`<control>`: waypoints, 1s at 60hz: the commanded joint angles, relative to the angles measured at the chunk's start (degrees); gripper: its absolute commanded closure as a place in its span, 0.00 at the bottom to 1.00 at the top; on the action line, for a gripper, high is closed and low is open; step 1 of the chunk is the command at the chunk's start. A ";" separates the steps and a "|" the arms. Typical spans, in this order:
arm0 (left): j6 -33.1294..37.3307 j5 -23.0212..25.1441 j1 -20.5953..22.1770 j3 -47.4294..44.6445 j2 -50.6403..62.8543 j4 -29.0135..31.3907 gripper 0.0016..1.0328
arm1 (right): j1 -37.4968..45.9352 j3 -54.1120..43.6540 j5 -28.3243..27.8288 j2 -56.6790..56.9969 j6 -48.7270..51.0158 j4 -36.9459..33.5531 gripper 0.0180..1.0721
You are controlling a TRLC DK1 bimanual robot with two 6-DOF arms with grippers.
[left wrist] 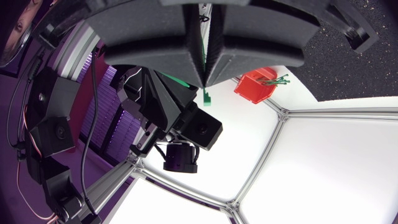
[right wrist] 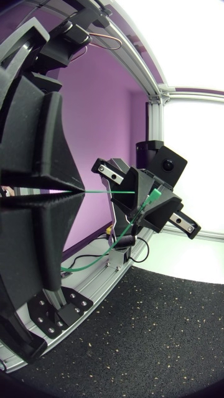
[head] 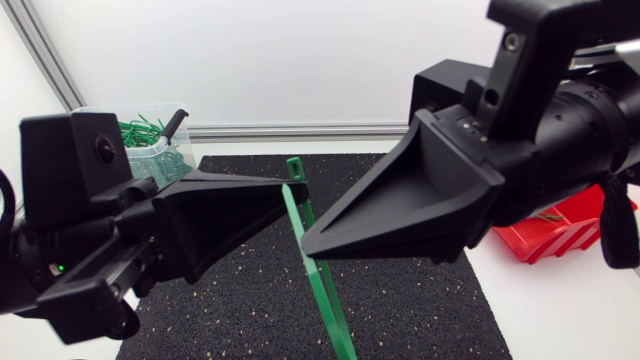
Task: Take a green cable tie from the red box, thread the tail through the head to close it, then place it in the transparent bin on the left.
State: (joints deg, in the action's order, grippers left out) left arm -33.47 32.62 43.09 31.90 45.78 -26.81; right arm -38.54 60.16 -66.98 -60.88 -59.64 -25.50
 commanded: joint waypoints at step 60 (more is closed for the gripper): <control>-1.33 -0.01 0.85 0.18 -1.39 1.67 0.96 | -0.57 -2.33 2.47 0.77 -1.18 2.64 0.94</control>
State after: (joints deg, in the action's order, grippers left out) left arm -33.47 32.64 43.31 31.88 44.77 -25.21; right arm -38.70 59.07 -64.71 -59.31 -59.64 -23.73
